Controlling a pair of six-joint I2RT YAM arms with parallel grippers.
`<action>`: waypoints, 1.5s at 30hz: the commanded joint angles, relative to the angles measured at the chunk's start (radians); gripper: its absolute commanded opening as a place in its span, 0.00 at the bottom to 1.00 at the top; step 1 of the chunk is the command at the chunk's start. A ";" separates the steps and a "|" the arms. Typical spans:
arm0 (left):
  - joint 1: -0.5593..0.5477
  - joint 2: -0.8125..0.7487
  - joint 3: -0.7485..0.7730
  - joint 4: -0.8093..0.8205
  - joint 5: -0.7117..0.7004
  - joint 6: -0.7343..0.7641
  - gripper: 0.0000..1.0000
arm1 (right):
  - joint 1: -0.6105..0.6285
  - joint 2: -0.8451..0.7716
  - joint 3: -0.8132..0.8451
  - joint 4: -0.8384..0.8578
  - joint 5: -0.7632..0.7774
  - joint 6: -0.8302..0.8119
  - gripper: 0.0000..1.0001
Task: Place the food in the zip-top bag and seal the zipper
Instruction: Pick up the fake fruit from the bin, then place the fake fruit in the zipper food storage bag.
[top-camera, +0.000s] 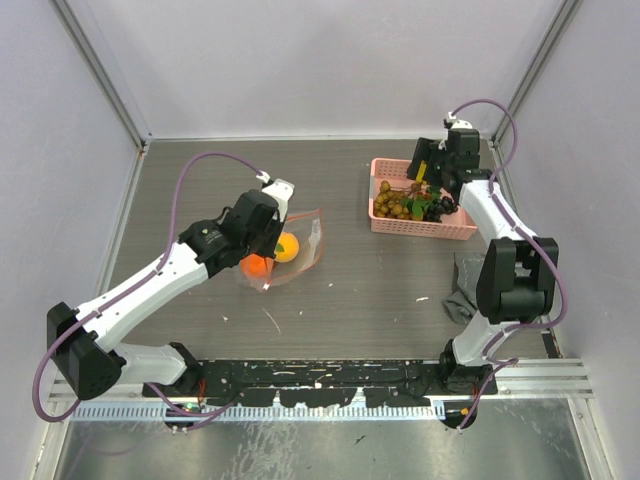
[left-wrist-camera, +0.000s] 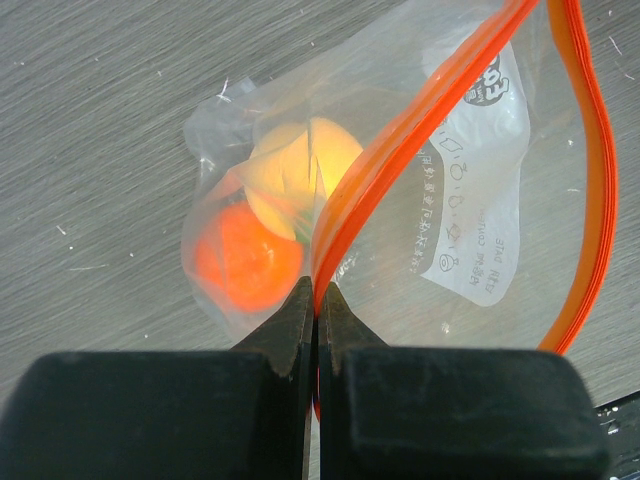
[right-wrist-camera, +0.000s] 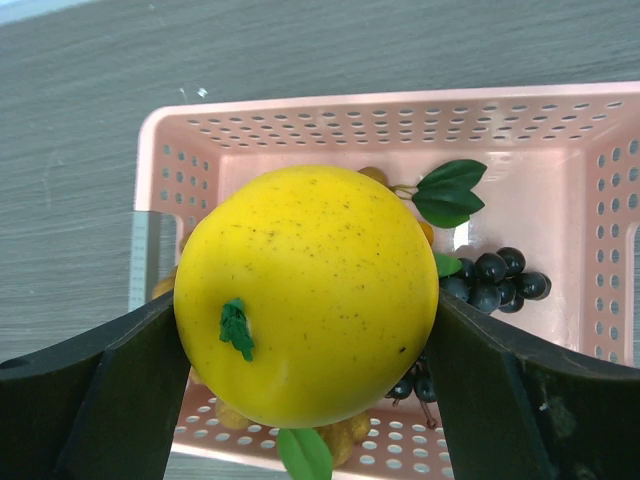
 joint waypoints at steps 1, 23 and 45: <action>-0.002 -0.008 0.031 0.014 -0.022 0.018 0.00 | 0.025 -0.145 -0.016 0.042 -0.016 0.025 0.64; 0.000 -0.007 0.028 0.023 0.003 0.008 0.00 | 0.528 -0.508 -0.280 0.124 0.012 0.057 0.64; 0.000 -0.007 0.031 0.024 0.014 0.003 0.00 | 0.802 -0.485 -0.404 0.395 -0.180 0.028 0.68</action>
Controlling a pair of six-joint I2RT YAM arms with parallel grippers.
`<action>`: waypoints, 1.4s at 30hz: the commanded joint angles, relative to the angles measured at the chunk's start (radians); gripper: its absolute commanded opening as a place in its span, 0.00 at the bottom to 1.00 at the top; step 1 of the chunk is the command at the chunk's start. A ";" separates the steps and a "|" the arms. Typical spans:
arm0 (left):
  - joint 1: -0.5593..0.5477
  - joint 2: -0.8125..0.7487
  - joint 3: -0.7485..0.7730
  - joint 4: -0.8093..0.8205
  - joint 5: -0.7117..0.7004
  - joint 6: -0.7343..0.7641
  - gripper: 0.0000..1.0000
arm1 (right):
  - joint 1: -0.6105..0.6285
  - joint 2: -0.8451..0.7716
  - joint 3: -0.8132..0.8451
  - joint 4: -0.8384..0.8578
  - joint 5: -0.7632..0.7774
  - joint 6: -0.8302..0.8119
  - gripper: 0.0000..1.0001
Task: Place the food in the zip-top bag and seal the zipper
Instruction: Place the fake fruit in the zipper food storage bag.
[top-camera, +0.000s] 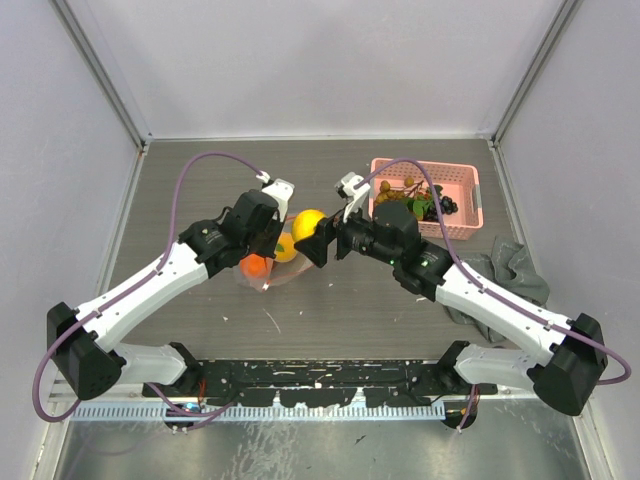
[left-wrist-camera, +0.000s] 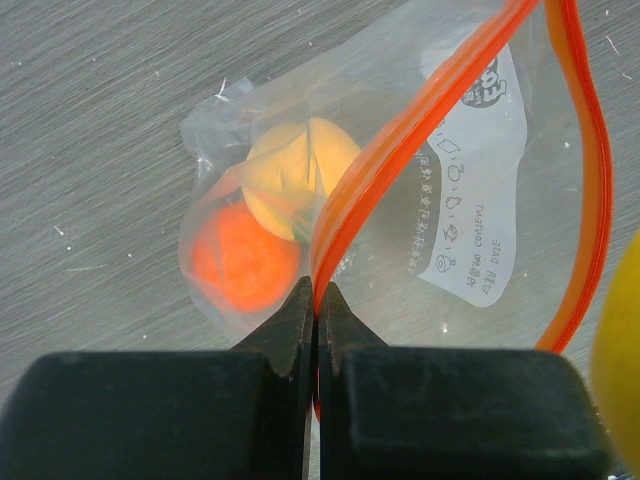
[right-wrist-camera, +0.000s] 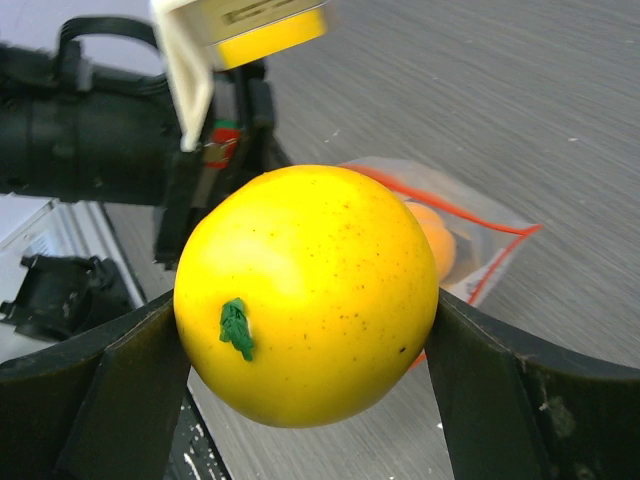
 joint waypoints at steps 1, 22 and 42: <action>-0.001 -0.008 0.032 0.022 0.012 0.003 0.00 | 0.007 0.044 -0.006 0.102 -0.016 -0.030 0.68; 0.000 -0.020 0.041 0.019 0.037 -0.009 0.00 | 0.008 0.111 -0.017 0.143 0.159 0.058 1.00; 0.000 -0.054 0.090 -0.029 0.035 -0.152 0.00 | 0.008 -0.034 -0.061 -0.092 0.281 0.258 0.85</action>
